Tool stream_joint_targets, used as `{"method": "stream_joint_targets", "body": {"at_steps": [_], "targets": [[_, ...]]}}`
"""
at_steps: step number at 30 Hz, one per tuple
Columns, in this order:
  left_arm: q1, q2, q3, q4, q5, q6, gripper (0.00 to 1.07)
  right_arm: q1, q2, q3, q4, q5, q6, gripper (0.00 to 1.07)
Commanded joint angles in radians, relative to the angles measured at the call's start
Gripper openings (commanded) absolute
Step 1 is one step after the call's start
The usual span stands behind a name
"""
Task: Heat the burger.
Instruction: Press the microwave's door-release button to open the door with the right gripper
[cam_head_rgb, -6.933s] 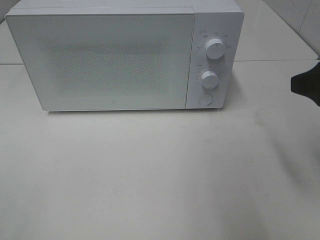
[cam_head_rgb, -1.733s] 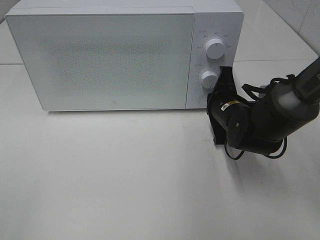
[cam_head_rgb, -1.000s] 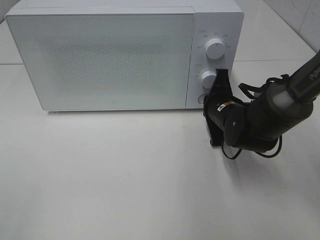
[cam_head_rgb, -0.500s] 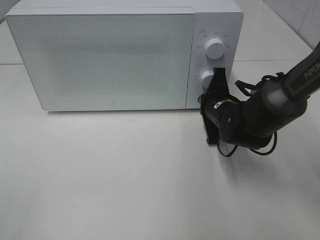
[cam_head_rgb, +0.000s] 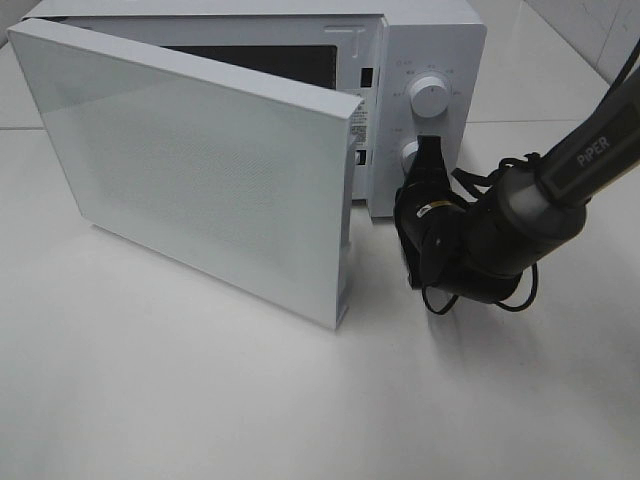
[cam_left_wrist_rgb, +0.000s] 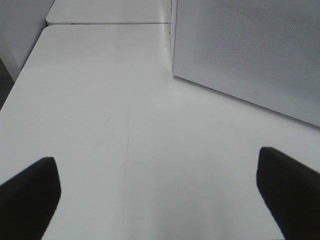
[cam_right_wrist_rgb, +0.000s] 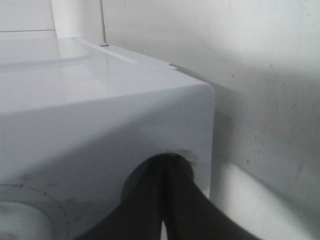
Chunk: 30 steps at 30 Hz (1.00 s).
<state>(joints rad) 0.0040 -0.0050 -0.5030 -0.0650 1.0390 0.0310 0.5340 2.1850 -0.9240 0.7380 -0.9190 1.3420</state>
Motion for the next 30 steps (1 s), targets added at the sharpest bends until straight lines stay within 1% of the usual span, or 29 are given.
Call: {"method": "stream_joint_targets", "body": {"at_steps": [1, 8, 17, 20, 27, 30], "targets": [[0.002, -0.019, 0.004, -0.004, -0.002, -0.009, 1.0, -0.039, -0.005, -0.09, -0.083, -0.244, -0.013, 0.0], [0.002, -0.019, 0.004, -0.004, -0.002, -0.009, 1.0, -0.039, -0.008, -0.087, -0.082, -0.214, -0.023, 0.0], [0.002, -0.019, 0.004, -0.004, -0.002, -0.009, 1.0, -0.039, -0.025, -0.043, -0.073, -0.142, -0.012, 0.0], [0.002, -0.019, 0.004, -0.004, -0.002, -0.009, 1.0, -0.039, -0.044, -0.032, -0.073, -0.047, -0.004, 0.0], [0.002, -0.019, 0.004, -0.004, -0.002, -0.009, 1.0, -0.039, -0.071, -0.006, -0.048, 0.028, -0.006, 0.0], [0.002, -0.019, 0.004, -0.004, -0.002, -0.009, 1.0, -0.039, -0.091, 0.023, -0.047, 0.067, -0.02, 0.0]]}}
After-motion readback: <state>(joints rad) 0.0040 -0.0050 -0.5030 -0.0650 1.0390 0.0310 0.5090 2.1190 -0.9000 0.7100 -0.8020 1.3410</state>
